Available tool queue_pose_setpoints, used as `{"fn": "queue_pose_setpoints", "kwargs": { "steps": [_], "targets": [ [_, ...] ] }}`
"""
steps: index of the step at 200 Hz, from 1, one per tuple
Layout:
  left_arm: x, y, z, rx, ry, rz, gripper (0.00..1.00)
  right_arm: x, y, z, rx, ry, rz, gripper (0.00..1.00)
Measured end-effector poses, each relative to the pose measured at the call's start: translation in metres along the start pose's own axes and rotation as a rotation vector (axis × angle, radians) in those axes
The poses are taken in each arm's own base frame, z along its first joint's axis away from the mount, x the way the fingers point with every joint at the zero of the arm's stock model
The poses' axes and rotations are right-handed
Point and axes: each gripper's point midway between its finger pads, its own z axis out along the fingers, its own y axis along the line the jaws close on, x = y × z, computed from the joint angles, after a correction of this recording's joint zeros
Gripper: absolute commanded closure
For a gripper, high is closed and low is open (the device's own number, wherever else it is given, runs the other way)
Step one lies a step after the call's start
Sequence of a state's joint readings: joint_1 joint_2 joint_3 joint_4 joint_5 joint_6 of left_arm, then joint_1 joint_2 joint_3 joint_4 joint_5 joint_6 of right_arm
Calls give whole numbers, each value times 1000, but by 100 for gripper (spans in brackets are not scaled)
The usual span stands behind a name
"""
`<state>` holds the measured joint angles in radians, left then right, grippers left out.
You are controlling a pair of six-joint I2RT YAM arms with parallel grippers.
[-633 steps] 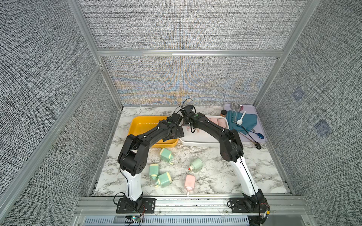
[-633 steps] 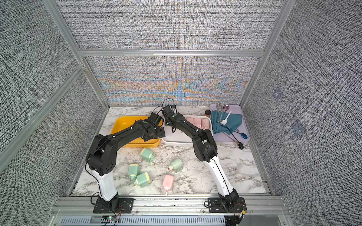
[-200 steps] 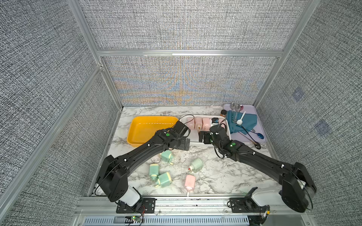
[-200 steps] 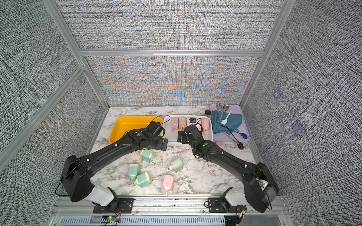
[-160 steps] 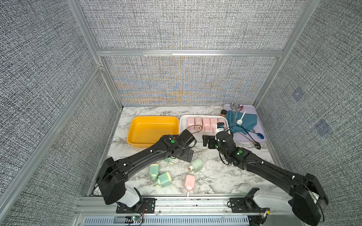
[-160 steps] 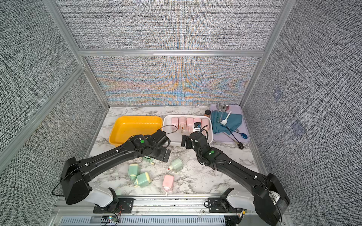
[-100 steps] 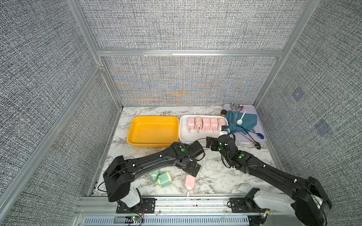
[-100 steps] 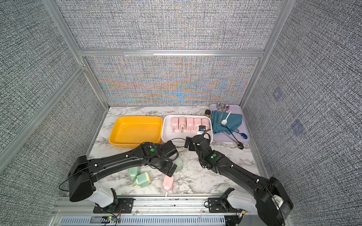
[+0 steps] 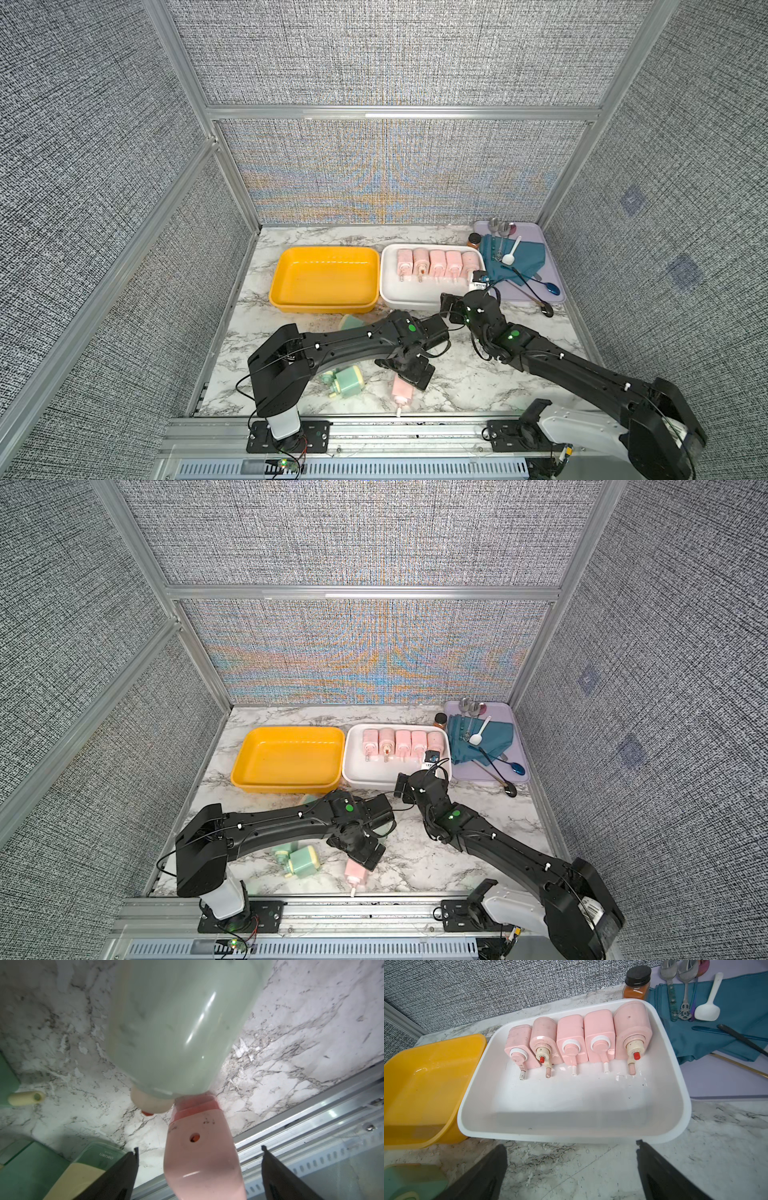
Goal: Place the pencil sharpeners by color into the storage box
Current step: Pick up the pencil sharpener from the center of the board.
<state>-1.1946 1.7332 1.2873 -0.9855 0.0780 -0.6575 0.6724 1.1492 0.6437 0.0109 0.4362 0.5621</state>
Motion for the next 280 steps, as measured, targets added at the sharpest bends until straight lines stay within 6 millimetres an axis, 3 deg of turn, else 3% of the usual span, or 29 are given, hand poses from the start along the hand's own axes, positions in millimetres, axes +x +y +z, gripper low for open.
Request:
{"fn": "queue_pose_setpoints", "kwargs": {
  "steps": [27,51,80,106,184,200,245,280],
  "targets": [
    [1,-2,8,6,16,-26,24,3,1,2,-3,12,-4,1],
    [3,-3,11,14,25,-38,30,3,2,2,-9,16,-4,1],
    [3,-3,11,14,24,-49,30,3,3,2,-15,16,-2,1],
    [1,-3,13,6,28,-52,40,2,4,1,-19,12,3,1],
    [-4,4,3,-25,-14,-56,79,-1,6,1,-23,5,-5,1],
    [-3,12,1,-29,-22,-70,100,-6,9,1,-31,-6,-9,1],
    [4,48,-17,-34,-54,-166,100,-13,18,-2,-76,-26,-38,1],
    [-5,72,-30,-23,-89,-252,100,-18,25,-3,-112,-48,-65,1]
  ]
}}
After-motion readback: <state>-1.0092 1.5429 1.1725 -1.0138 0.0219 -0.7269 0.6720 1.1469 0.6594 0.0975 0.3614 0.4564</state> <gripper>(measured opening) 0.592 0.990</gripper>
